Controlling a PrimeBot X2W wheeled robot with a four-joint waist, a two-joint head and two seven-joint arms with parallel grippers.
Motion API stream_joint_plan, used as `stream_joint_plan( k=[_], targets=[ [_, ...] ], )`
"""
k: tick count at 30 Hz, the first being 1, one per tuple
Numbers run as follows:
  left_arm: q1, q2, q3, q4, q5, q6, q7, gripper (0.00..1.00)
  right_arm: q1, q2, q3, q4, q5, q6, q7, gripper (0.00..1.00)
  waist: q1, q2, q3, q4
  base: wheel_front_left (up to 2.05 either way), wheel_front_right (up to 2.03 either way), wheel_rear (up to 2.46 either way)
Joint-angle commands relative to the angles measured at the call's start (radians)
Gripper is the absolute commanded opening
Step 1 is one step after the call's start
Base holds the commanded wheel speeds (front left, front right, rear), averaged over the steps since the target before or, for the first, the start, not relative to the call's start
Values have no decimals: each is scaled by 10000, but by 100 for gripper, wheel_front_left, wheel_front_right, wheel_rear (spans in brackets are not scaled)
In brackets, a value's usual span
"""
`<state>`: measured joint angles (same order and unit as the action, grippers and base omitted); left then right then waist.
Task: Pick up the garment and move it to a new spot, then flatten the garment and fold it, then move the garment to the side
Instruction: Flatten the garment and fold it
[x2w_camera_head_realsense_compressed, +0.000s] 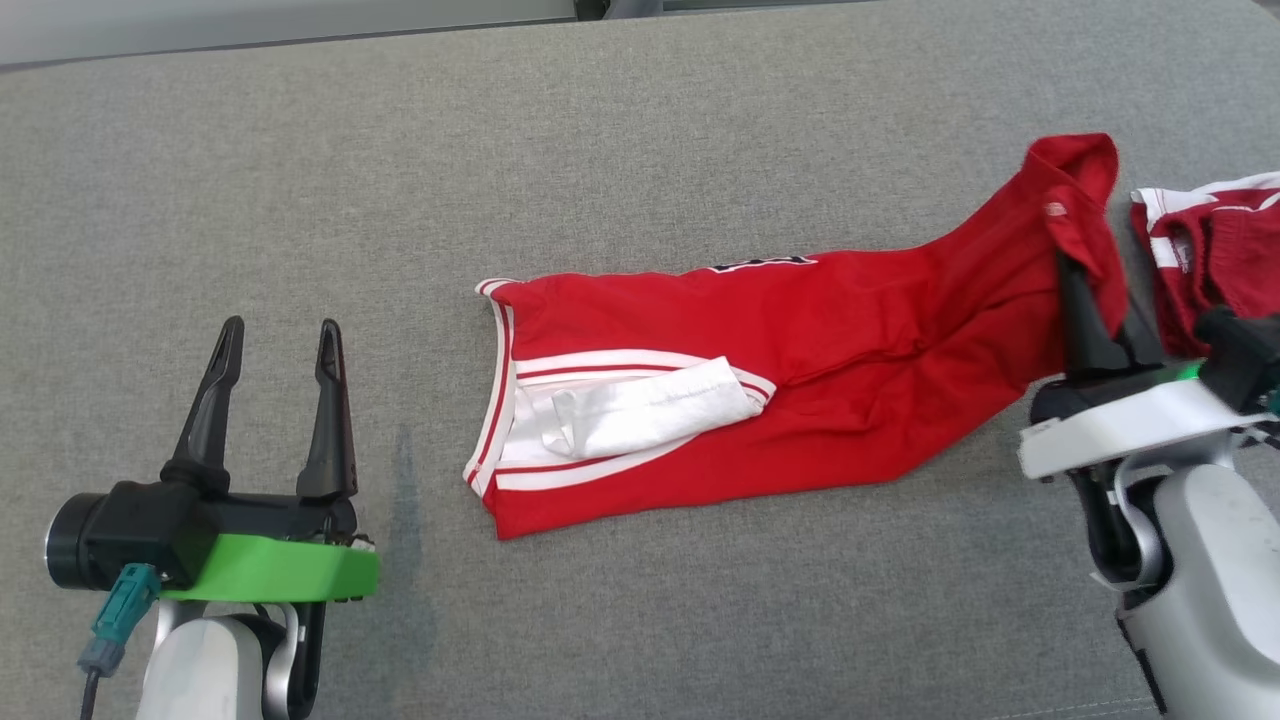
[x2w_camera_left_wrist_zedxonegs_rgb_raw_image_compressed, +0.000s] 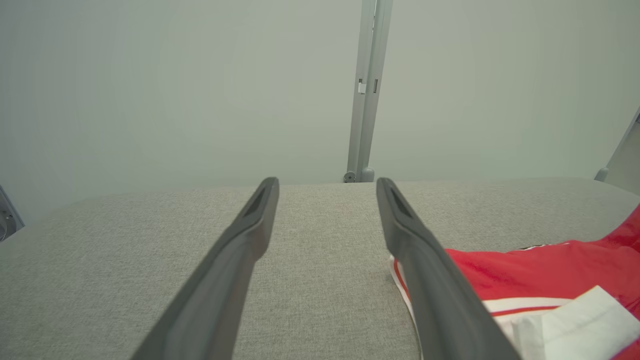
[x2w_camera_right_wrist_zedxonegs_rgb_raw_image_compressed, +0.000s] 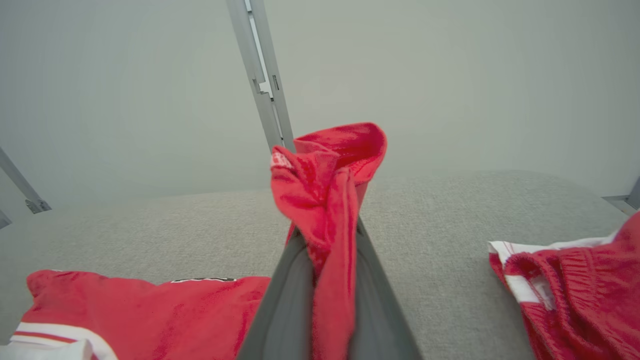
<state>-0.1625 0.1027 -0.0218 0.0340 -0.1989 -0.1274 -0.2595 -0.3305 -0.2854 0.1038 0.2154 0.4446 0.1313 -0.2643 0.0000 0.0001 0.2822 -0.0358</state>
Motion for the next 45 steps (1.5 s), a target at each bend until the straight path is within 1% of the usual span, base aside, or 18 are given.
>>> stream_joint_plan(
  k=[1, 6, 10, 12, 13, 15, 19, 24, 25, 26, 27, 30, 31, 35, 39, 40, 42, 45],
  targets=[
    [26, 53, 3, 7, -44, -18, -45, 100, -138, 79, 192, -155, -87, -12, -16, 0, 0, -1, -21, 14, 0, 0, 0],
    [-93, 13, -125, 69, -95, -27, -45, 100, -732, 657, 1889, -924, -143, -9, 348, 0, 0, -1, -53, 173, 0, 0, 0],
    [-137, -52, -281, 201, -192, -34, -45, 100, -1330, 1476, 3119, -928, 76, -9, 472, 0, 0, -1, -10, 387, 0, 0, 0],
    [-188, -81, -385, 272, -232, -35, -45, 100, -1632, 1786, 3668, -645, 126, -9, 435, 0, 0, -1, 45, 542, 0, 0, 0],
    [-273, -98, -521, 356, -271, -31, -44, 100, -1880, 2027, 4086, -237, 145, -9, 352, 0, 0, -1, 98, 749, 0, 0, 0],
    [-346, -111, -616, 422, -282, -33, -45, 100, -2043, 2195, 4527, 301, 225, -9, 306, 0, 0, -1, 177, 969, 0, 0, 0],
    [-531, -181, -815, 473, -317, -37, -45, 100, -2175, 2288, 5097, 1469, 407, -9, 197, 0, 0, -1, 347, 1387, 0, 0, 0],
    [-605, -235, -838, 471, -317, -38, -45, 100, -2374, 2327, 5671, 2320, 888, -7, 45, 0, 0, -1, 520, 1495, 0, 0, 0],
    [-613, -238, -827, 467, -308, -38, -45, 100, -2441, 2329, 5728, 2407, 982, -7, 24, 20, 0, -1, 552, 1484, 0, 0, 0],
    [-611, -235, -813, 465, -292, -39, -45, 100, -2505, 2332, 5810, 2466, 1069, -7, 4, 77, 0, -1, 575, 1460, 0, 0, 0],
    [-603, -226, -802, 458, -269, -38, -45, 100, -2572, 2340, 5903, 2397, 1174, -7, -14, 100, 0, -1, 591, 1424, 0, 0, 0],
    [-630, -161, -784, 509, -212, -38, -44, 100, -2730, 2333, 5916, 1916, 1428, -7, -26, 100, 0, -1, 586, 1291, 0, 0, 0],
    [-667, -150, -778, 515, -161, -39, -45, 100, -2642, 2334, 5730, 1300, 1494, -7, -22, 100, 0, -1, 576, 1204, 0, 0, 0],
    [-679, -118, -689, 466, -98, -39, -44, 100, -2231, 2326, 5093, 60, 1254, -7, -26, 100, 0, -1, 525, 992, 0, 0, 0],
    [-623, -101, -551, 384, -26, -21, -46, 100, -1682, 1954, 3850, -937, 571, -9, -28, 100, 0, -1, 465, 790, 0, 0, 0],
    [-623, -101, -551, 384, -26, -21, -46, 100, -1682, 1954, 3850, -937, 571, -9, -28, 100, 0, -1, 465, 790, 0, 0, 0],
    [-558, -103, -455, 334, -11, 18, -44, 100, -1358, 1793, 3066, -1300, 201, -7, -28, 100, 0, -1, 428, 690, 0, 0, 0],
    [-487, -106, -268, 226, 47, 92, -46, 100, -871, 1466, 1961, -1519, -368, -7, -27, 100, 0, -1, 357, 552, 0, 0, 0]
  ],
)
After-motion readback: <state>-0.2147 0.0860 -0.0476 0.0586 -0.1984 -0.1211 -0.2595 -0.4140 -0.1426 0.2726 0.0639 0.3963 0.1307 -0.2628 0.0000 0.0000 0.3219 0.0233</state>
